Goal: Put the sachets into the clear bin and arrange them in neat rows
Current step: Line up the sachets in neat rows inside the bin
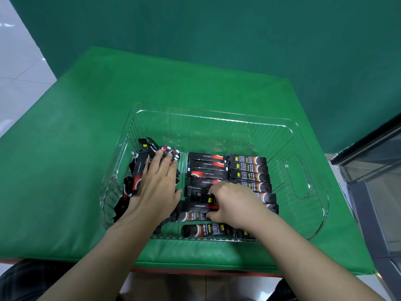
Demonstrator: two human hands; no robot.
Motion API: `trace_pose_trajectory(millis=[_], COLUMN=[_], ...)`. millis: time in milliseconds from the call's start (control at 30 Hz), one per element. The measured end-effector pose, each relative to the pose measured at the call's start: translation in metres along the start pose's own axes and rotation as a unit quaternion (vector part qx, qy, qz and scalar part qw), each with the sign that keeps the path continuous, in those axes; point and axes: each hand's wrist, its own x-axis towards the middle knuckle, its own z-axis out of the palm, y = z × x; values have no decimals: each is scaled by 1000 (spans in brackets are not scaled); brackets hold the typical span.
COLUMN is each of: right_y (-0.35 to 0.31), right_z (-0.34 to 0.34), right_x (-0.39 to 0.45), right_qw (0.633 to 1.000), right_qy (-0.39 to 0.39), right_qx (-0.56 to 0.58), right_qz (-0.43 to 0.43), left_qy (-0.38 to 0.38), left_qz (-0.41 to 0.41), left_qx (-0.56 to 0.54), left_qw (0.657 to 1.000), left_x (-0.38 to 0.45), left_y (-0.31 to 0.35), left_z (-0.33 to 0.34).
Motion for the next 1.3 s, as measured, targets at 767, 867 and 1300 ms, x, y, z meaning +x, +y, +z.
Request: trace_pose_trajectory(millis=[767, 867, 1300], right_y=[-7, -16, -16], right_z=[11, 14, 22], right_x=[1, 3, 3], right_qw=[998, 995, 998], right_qy=[49, 33, 17], right_qx=[22, 33, 15], right_qz=[-40, -83, -67], left_qy=[-2, -15, -3], left_qz=[-1, 2, 4], left_qx=[-7, 9, 5], left_qw=[1000, 1000, 1000], left_x=[1, 0, 0], left_y=[-1, -2, 3], left_z=[1, 3, -4])
